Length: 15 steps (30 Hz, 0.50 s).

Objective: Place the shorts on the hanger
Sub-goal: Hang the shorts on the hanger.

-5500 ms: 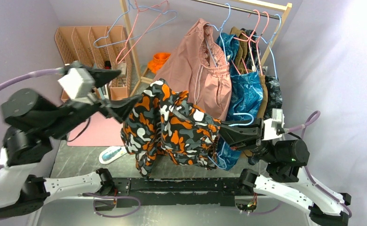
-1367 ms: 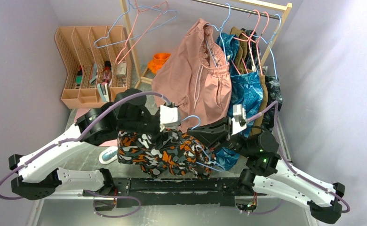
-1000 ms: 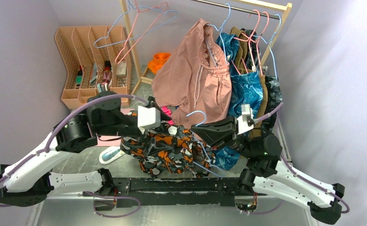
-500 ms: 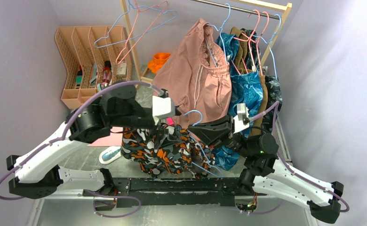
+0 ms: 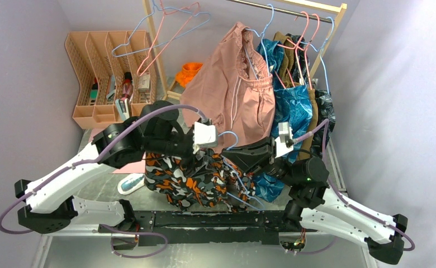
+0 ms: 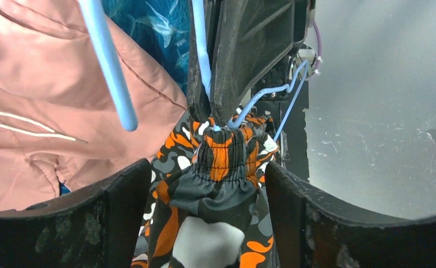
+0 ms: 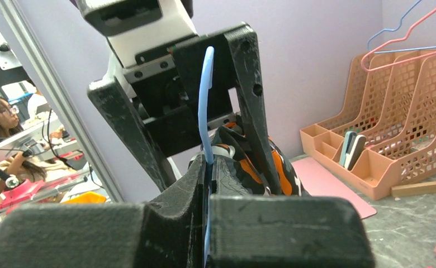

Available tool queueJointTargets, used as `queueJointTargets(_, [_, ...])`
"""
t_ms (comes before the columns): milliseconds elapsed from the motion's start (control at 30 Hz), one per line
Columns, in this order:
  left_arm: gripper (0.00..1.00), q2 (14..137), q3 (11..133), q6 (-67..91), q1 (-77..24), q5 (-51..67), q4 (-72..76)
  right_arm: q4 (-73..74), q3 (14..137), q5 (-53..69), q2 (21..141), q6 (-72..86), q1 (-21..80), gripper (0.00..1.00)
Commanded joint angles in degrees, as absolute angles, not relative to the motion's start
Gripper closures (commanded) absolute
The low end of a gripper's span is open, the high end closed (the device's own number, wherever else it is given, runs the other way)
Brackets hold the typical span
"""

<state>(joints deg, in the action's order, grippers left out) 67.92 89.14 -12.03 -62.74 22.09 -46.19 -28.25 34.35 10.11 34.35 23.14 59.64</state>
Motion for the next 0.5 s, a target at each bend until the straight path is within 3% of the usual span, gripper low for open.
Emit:
queueJointTargets(0, [0.25, 69.17, 87.52, -13.47, -62.75, 22.59, -47.50, -31.55, 35.24, 10.99, 33.84, 23.51, 59.77, 1.00])
queueJointTargets(100, [0.36, 69.56, 86.92, -13.78, -62.75, 23.45, -47.53, -31.37, 35.54, 11.93, 33.95, 23.24, 59.82, 1.00])
queueJointTargets(333, [0.90, 69.15, 86.28, -13.29, -62.75, 25.51, -46.17, -30.54, 36.12, 14.36, 34.37, 22.65, 59.78, 1.00])
queueJointTargets(467, [0.93, 67.83, 84.63, -12.65, -62.75, 26.00, -44.02, -29.49, 36.83, 15.87, 34.90, 22.21, 59.77, 1.00])
